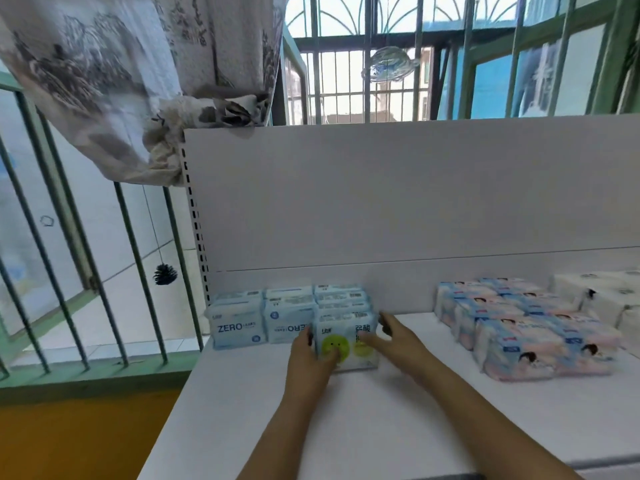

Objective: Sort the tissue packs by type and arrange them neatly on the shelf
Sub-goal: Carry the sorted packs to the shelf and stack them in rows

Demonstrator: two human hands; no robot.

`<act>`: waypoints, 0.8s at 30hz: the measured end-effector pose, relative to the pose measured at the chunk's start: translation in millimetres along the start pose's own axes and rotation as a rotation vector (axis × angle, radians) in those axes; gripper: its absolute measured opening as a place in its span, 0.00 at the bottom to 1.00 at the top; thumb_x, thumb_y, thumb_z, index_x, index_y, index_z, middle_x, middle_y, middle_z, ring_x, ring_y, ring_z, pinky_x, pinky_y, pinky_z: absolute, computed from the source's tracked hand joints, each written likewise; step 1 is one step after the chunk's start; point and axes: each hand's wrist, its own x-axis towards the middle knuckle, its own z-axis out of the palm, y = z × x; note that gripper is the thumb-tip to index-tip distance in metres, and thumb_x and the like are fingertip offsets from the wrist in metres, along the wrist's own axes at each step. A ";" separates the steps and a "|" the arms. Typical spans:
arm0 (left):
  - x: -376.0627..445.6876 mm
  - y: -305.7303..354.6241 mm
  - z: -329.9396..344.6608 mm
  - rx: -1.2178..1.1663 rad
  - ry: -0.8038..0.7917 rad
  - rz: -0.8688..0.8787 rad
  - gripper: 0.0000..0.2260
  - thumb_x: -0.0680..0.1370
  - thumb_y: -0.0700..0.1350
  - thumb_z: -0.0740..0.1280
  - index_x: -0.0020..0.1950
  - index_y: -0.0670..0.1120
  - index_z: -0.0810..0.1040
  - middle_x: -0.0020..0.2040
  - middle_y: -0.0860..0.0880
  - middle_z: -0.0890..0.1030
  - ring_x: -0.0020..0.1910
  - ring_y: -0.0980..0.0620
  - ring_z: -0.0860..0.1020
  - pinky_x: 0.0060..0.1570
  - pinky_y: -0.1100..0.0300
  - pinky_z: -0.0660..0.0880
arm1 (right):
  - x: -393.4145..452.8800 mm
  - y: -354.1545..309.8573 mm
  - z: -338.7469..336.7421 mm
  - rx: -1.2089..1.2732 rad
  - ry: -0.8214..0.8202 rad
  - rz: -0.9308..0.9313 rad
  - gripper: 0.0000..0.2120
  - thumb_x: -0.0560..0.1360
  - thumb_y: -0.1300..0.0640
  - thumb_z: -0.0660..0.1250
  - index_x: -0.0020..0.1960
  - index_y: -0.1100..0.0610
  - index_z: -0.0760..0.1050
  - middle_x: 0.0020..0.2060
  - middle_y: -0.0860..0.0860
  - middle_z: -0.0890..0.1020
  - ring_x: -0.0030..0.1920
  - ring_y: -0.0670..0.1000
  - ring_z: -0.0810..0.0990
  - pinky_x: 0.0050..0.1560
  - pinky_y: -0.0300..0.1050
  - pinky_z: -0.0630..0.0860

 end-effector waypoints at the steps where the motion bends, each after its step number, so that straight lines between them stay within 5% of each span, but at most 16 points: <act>1: -2.1 7.3 0.5 -0.007 0.040 -0.015 0.27 0.71 0.46 0.74 0.69 0.50 0.72 0.66 0.47 0.77 0.63 0.55 0.77 0.57 0.61 0.78 | -5.7 -7.8 -4.6 -0.032 0.061 0.005 0.40 0.72 0.38 0.69 0.77 0.54 0.60 0.72 0.48 0.69 0.73 0.51 0.67 0.71 0.49 0.66; 4: -21.5 35.1 6.4 0.088 0.222 0.012 0.37 0.69 0.53 0.71 0.76 0.45 0.63 0.71 0.46 0.67 0.70 0.46 0.65 0.70 0.49 0.65 | -24.3 -27.8 -26.0 -0.052 0.228 -0.030 0.36 0.77 0.40 0.64 0.78 0.54 0.58 0.76 0.50 0.64 0.74 0.50 0.64 0.73 0.47 0.62; 8: -60.6 65.8 36.9 0.202 0.224 0.330 0.23 0.74 0.43 0.70 0.68 0.48 0.71 0.64 0.49 0.70 0.65 0.49 0.68 0.65 0.54 0.66 | -61.4 -46.0 -69.3 -0.052 0.410 -0.084 0.29 0.79 0.42 0.61 0.76 0.52 0.62 0.74 0.49 0.67 0.73 0.49 0.66 0.71 0.47 0.63; 16: -186.7 96.0 166.6 0.131 -0.596 0.676 0.19 0.79 0.48 0.63 0.71 0.53 0.68 0.66 0.57 0.71 0.64 0.60 0.69 0.61 0.68 0.65 | -214.3 -17.3 -165.2 -0.221 0.717 0.055 0.29 0.80 0.41 0.59 0.77 0.52 0.62 0.74 0.47 0.66 0.73 0.48 0.64 0.71 0.43 0.62; 24: -365.7 117.8 281.8 0.193 -1.138 0.781 0.17 0.80 0.51 0.61 0.68 0.48 0.70 0.64 0.49 0.73 0.63 0.49 0.72 0.59 0.57 0.71 | -413.7 66.1 -246.0 -0.394 1.000 0.461 0.31 0.80 0.37 0.56 0.77 0.53 0.60 0.75 0.49 0.65 0.74 0.50 0.63 0.71 0.47 0.62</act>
